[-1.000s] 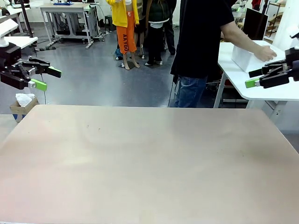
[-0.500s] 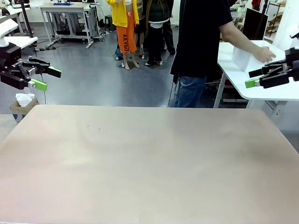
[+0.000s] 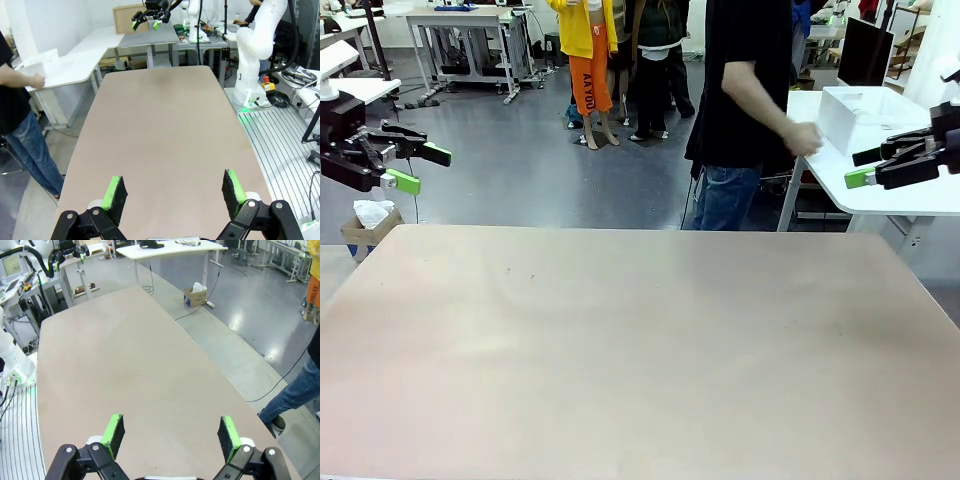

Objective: Stack the cups and store them in the basket.
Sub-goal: Place the stack of Reusable plastic cups into the Pantry Basket.

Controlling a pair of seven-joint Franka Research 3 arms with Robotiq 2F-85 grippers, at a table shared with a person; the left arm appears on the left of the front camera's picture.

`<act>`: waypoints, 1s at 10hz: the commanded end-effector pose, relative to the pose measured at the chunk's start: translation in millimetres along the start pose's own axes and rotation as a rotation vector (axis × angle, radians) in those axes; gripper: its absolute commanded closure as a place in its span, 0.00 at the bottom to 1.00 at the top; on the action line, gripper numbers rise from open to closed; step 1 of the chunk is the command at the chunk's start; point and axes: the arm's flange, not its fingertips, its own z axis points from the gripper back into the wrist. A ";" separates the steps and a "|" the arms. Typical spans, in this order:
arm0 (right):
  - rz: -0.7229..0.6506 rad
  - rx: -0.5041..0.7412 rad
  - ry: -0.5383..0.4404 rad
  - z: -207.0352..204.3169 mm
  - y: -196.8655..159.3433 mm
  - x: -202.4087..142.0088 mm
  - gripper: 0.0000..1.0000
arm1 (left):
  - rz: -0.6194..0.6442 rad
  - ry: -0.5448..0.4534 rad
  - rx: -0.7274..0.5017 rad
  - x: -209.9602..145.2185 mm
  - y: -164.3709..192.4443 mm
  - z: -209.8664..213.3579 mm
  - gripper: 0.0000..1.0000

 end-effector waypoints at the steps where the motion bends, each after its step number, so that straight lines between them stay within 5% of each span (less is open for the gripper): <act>1: -0.023 0.000 -0.026 -0.7 0.0 3.9 0.00 | 0.013 0.011 0.006 3.6 -1.6 0.4 0.00; 10: -0.023 0.000 -0.026 -0.7 0.0 3.9 0.00 | 0.013 0.011 0.006 3.6 -1.6 0.4 0.00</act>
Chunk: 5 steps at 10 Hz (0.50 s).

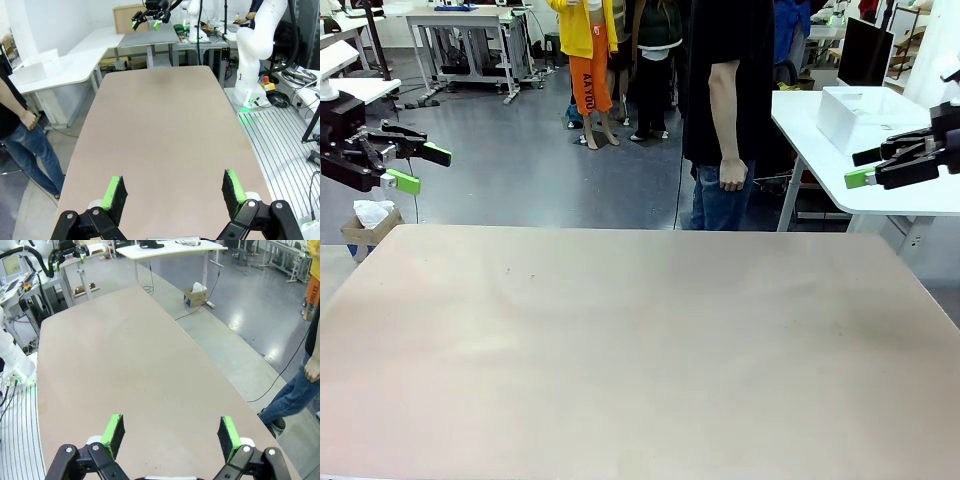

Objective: Stack the cups and store them in the basket.
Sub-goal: Place the stack of Reusable plastic cups into the Pantry Basket.

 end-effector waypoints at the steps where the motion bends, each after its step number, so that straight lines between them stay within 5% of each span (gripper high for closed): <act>1: -0.023 0.000 -0.026 -0.7 0.0 3.9 0.00 | 0.013 0.011 0.006 3.6 -1.6 0.4 0.00; 5: -0.023 0.000 -0.026 -0.7 0.0 3.9 0.00 | 0.013 0.011 0.006 3.6 -1.6 0.4 0.00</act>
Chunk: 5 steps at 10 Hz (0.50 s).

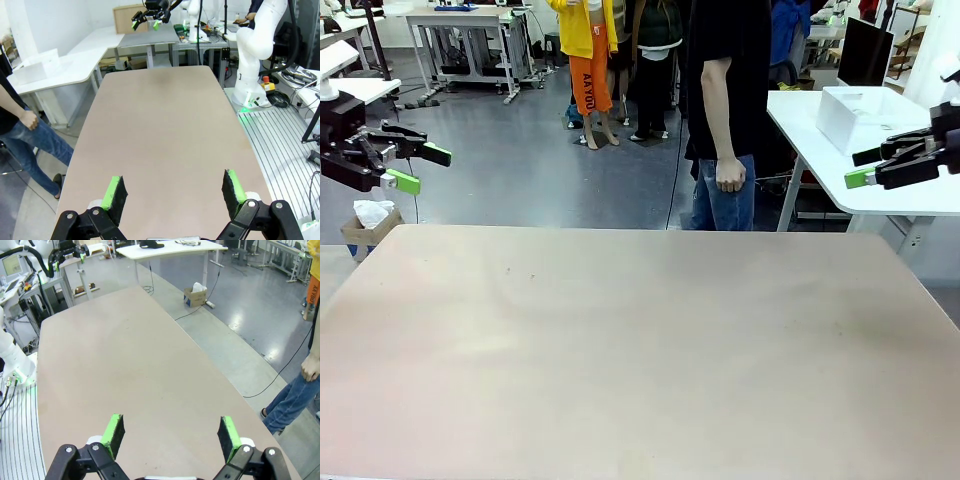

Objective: Stack the cups and store them in the basket.
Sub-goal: Place the stack of Reusable plastic cups into the Pantry Basket.

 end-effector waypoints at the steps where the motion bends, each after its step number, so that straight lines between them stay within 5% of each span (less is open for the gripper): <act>1: -0.023 0.000 -0.026 -0.7 0.0 3.9 0.00 | 0.013 0.011 0.006 3.6 -1.6 0.4 0.00; 5: -0.023 0.000 -0.026 -0.7 0.0 3.9 0.00 | 0.013 0.011 0.006 3.6 -1.6 0.4 0.00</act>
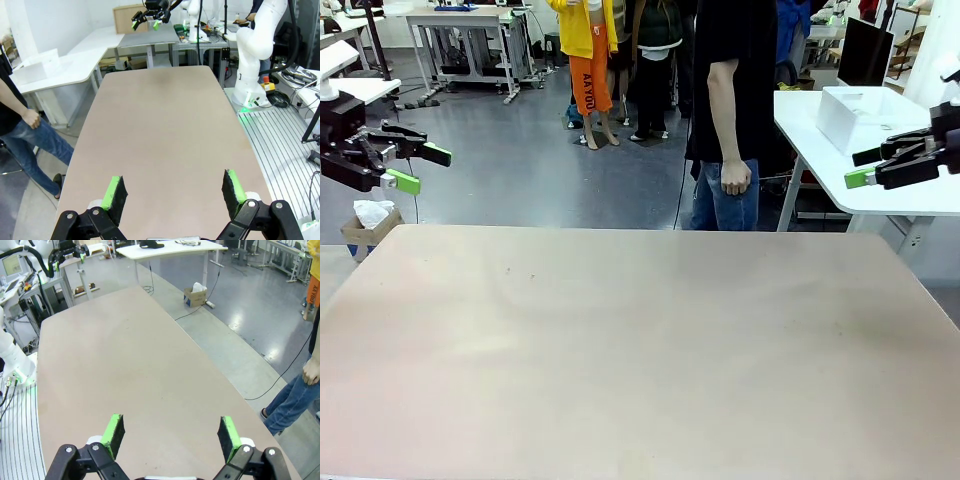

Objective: Stack the cups and store them in the basket.
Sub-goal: Place the stack of Reusable plastic cups into the Pantry Basket.

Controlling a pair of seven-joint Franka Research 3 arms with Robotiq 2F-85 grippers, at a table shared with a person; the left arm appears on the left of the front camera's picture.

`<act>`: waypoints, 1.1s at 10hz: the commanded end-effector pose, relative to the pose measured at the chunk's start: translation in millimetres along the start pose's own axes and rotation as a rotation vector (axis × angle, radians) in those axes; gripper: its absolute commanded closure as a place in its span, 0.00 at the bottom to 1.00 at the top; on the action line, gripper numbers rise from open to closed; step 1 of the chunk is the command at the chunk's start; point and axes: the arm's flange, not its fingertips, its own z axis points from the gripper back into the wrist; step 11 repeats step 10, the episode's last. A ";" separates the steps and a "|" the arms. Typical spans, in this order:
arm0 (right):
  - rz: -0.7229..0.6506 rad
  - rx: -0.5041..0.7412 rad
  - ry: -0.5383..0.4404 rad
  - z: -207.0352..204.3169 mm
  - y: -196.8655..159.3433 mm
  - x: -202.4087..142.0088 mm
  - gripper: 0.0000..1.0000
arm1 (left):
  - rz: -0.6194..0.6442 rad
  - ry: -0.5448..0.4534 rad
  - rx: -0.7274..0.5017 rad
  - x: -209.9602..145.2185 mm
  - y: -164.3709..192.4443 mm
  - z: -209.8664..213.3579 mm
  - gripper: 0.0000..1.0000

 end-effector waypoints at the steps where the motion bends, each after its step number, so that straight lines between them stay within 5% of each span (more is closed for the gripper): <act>1: -0.023 0.000 -0.026 -0.7 0.0 3.9 0.00 | 0.013 0.011 0.006 3.6 -1.6 0.4 0.00; 11: -0.023 0.000 -0.026 -0.7 0.0 3.9 0.00 | 0.013 0.011 0.006 3.6 -1.6 0.4 0.00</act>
